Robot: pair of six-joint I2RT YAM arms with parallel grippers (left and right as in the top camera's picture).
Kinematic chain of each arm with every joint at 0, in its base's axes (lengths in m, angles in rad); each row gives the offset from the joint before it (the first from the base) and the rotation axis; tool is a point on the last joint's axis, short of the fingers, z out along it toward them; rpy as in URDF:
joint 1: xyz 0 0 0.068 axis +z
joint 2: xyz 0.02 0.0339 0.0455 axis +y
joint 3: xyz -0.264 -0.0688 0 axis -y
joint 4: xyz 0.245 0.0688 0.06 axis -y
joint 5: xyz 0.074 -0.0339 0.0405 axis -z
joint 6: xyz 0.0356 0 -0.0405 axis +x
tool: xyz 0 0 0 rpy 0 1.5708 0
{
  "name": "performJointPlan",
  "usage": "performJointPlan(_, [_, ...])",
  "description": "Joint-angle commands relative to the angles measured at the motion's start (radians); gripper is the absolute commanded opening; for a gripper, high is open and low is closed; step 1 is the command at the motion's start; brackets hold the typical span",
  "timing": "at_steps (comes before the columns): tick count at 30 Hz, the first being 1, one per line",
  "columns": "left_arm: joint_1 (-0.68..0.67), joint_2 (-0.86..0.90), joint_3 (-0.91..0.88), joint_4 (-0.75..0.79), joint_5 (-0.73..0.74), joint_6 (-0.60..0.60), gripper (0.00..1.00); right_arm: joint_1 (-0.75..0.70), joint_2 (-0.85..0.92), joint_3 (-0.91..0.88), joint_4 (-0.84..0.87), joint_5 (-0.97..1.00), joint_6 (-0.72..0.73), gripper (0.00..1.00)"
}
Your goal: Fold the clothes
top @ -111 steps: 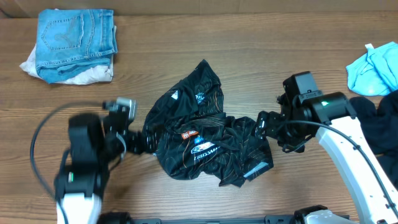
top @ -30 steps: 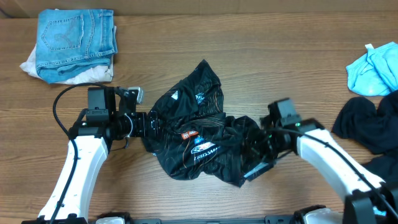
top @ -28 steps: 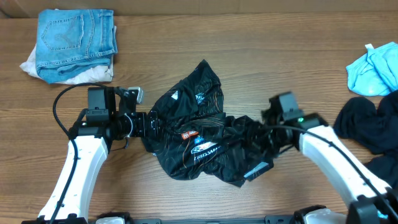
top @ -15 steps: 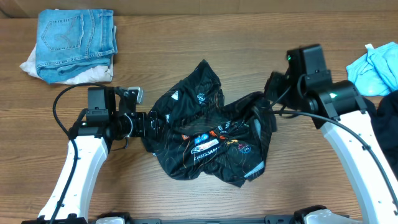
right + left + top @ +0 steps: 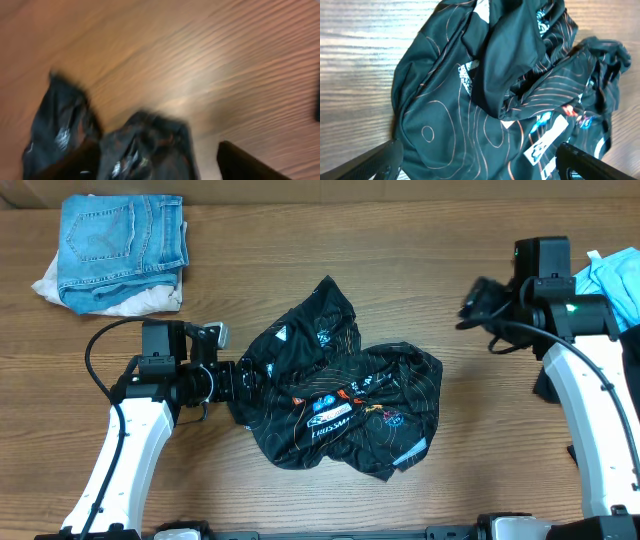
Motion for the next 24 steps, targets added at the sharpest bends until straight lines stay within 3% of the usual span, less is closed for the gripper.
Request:
performJointPlan(1, [0.004,0.008,0.021,0.001,0.002,-0.103,1.0,0.006,-0.003,0.016,-0.045,-0.158,-0.055,0.82])
performJointPlan(5, [-0.007,0.01,0.021,0.016,0.005,-0.076,1.0,0.006,0.0,0.015,-0.086,-0.154,-0.055,0.92])
performJointPlan(8, [-0.058,0.01,0.021,0.026,-0.002,-0.073,0.94,0.006,0.008,0.015,-0.09,-0.154,-0.055,0.96])
performJointPlan(11, [-0.182,0.013,0.021,0.081,-0.045,-0.114,1.0,0.006,0.014,0.015,-0.089,-0.154,-0.055,0.97])
performJointPlan(15, [-0.287,0.053,0.022,0.135,-0.163,-0.188,0.99,0.006,0.014,0.015,-0.091,-0.154,-0.055,0.97])
performJointPlan(24, [-0.335,0.289,0.106,0.211,-0.242,-0.2,0.97,0.006,0.014,0.015,-0.117,-0.153,-0.055,0.97])
